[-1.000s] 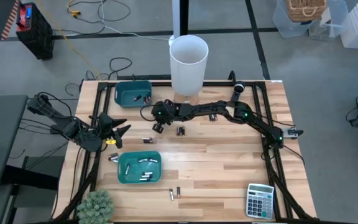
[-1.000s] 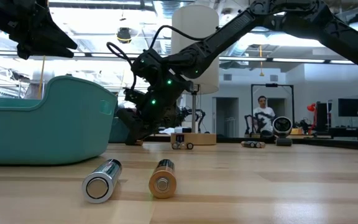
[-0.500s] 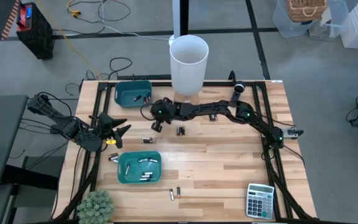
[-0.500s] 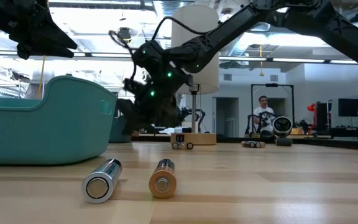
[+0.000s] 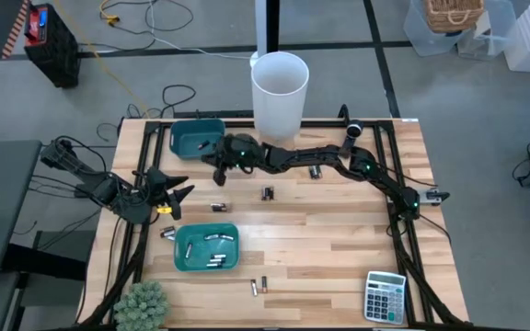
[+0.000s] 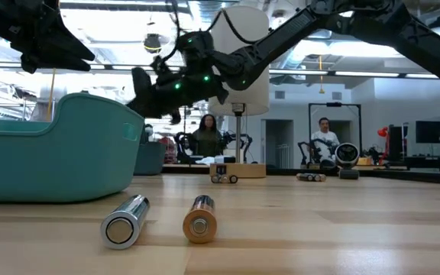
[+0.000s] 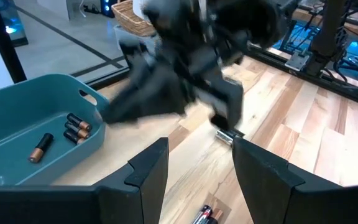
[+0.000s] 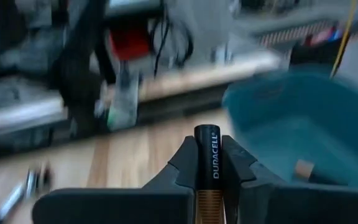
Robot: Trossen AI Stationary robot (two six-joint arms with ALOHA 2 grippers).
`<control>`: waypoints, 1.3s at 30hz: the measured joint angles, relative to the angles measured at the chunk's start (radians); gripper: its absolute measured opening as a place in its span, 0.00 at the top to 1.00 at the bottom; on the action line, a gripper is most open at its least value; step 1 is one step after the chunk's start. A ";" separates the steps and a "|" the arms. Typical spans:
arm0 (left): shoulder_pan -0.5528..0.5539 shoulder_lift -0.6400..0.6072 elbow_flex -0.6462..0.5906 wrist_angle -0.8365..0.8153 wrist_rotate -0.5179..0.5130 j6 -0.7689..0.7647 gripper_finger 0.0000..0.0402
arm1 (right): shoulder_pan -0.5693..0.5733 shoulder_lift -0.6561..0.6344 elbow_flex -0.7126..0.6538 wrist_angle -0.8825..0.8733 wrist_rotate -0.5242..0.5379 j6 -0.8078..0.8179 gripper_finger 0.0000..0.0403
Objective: Sort batteries
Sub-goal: Put the black battery into the blue bin
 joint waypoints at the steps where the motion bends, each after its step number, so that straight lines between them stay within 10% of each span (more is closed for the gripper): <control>1: 0.000 0.000 0.000 0.000 0.000 0.000 0.57 | -0.007 -0.001 0.000 0.029 0.014 0.005 0.89; 39: 0.088 -0.003 0.000 0.011 -0.035 0.086 0.57 | -0.044 -0.003 0.103 0.162 0.229 -0.026 0.89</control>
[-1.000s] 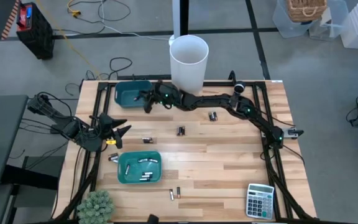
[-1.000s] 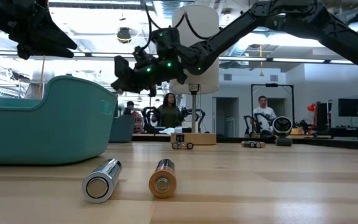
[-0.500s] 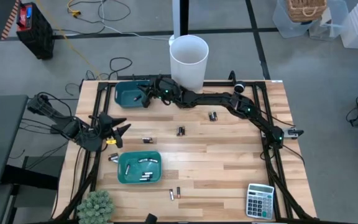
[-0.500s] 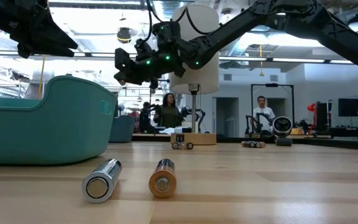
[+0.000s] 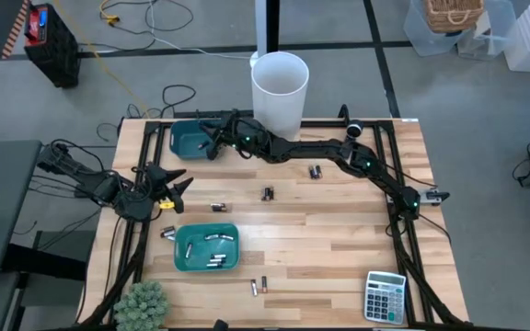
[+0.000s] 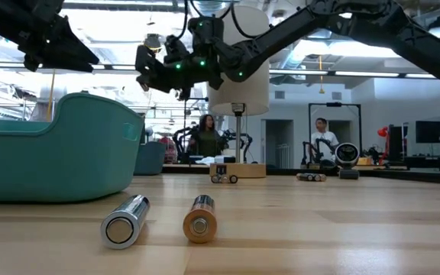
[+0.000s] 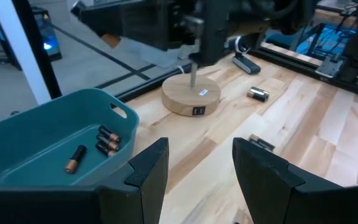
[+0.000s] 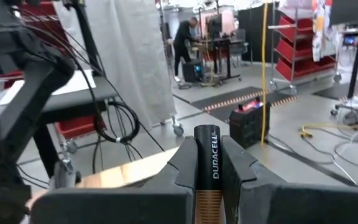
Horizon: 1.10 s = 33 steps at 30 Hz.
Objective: Sort batteries
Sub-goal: Put the black battery into the blue bin
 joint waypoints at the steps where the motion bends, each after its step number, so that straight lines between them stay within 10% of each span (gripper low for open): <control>1: 0.006 0.000 0.000 0.000 0.000 0.001 0.57 | 0.003 0.002 0.007 0.001 0.000 -0.012 0.89; 13: 0.026 -0.005 0.009 0.021 0.055 -0.007 0.57 | 0.017 0.241 0.418 -0.189 -0.027 -0.083 0.89; 33: 0.026 0.020 0.009 0.016 0.063 -0.027 0.57 | -0.025 0.296 0.409 -0.334 0.006 0.084 0.85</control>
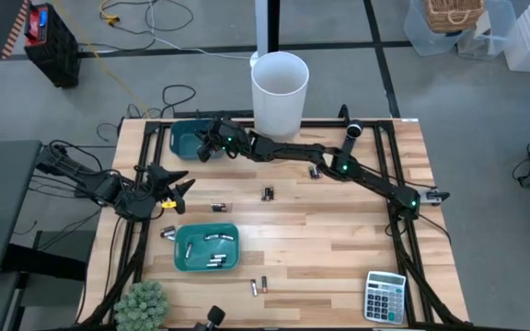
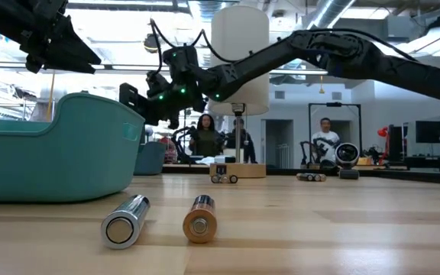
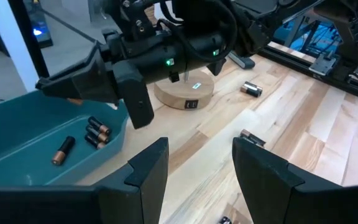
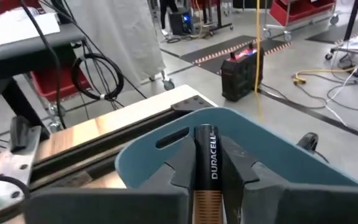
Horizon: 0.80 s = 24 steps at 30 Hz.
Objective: Sort batteries
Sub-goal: Put the black battery into the blue bin
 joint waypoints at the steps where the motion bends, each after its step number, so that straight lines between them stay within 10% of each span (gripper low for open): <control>1: 0.000 0.000 0.000 0.000 0.000 0.000 0.57 | 0.000 0.000 0.000 -0.001 0.002 0.006 0.83; 13: 0.000 0.000 0.000 0.000 -0.001 -0.014 0.57 | 0.004 0.000 0.000 0.028 0.023 -0.026 0.45; 24: 0.000 0.000 0.000 -0.001 -0.001 -0.015 0.57 | 0.087 -0.077 0.001 0.019 0.024 -0.176 0.43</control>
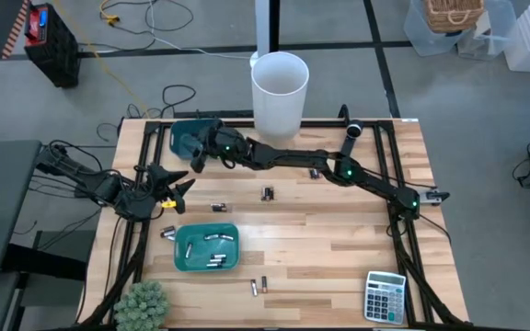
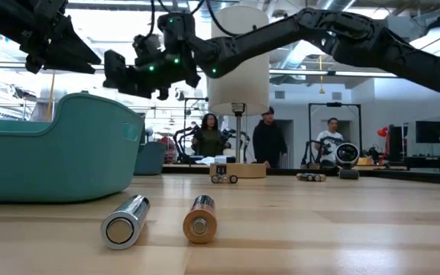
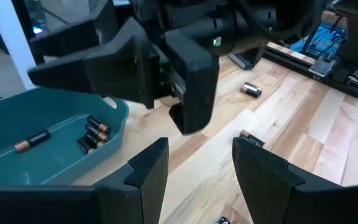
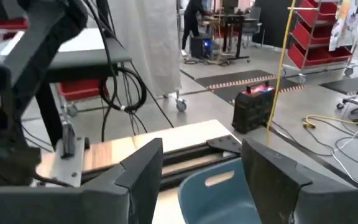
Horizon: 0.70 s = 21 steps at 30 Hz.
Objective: Sort batteries
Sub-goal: Put the black battery into the blue bin
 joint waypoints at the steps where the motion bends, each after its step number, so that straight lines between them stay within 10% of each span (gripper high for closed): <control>1: 0.000 0.000 0.000 0.000 0.000 -0.003 0.57 | 0.001 0.000 -0.001 -0.010 0.001 -0.003 0.43; 21: 0.000 0.000 -0.008 -0.002 0.004 -0.017 0.57 | 0.038 -0.001 -0.002 -0.221 -0.001 -0.083 0.47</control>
